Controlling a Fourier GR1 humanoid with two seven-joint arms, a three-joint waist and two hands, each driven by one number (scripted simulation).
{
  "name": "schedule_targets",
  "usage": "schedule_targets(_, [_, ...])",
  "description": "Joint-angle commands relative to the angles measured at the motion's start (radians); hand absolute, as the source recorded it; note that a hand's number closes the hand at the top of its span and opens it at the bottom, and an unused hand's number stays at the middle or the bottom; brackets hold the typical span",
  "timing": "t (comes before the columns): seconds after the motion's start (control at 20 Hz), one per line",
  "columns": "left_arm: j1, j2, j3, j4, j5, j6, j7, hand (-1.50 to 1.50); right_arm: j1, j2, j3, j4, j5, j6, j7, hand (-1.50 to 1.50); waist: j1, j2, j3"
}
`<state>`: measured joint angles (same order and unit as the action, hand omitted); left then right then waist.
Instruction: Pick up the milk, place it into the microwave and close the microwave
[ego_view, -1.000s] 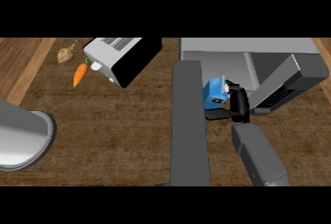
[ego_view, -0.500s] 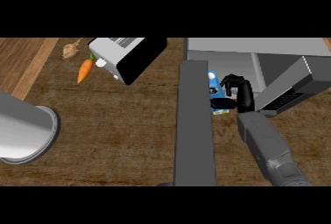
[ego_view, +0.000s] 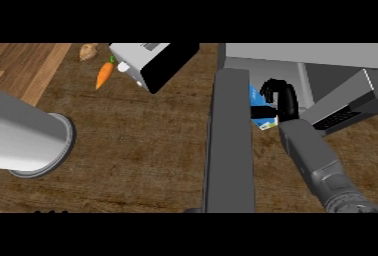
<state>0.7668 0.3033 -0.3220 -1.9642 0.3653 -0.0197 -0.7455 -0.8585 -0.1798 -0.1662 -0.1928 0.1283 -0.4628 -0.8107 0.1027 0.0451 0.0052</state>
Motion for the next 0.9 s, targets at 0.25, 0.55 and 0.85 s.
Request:
schedule_targets(0.25, [-0.027,-0.005,-0.001,0.006,0.008,-0.011,0.002,-1.50,-0.094,-0.010,-0.037,0.024,-0.004,-0.108,-0.013,1.50,0.038,0.012,0.002])
schedule_targets(0.55, [-0.017,0.014,0.019,0.031,0.014,-0.027,-0.005,-1.50,-0.114,-0.017,-0.079,0.008,-0.024,-0.168,-0.070,1.50,0.048,0.015,0.001])
schedule_targets(0.85, [-0.027,0.006,0.012,0.061,0.008,-0.030,-0.011,-1.50,-0.129,-0.034,-0.093,0.016,-0.006,-0.351,-0.059,1.50,0.058,0.019,-0.001])
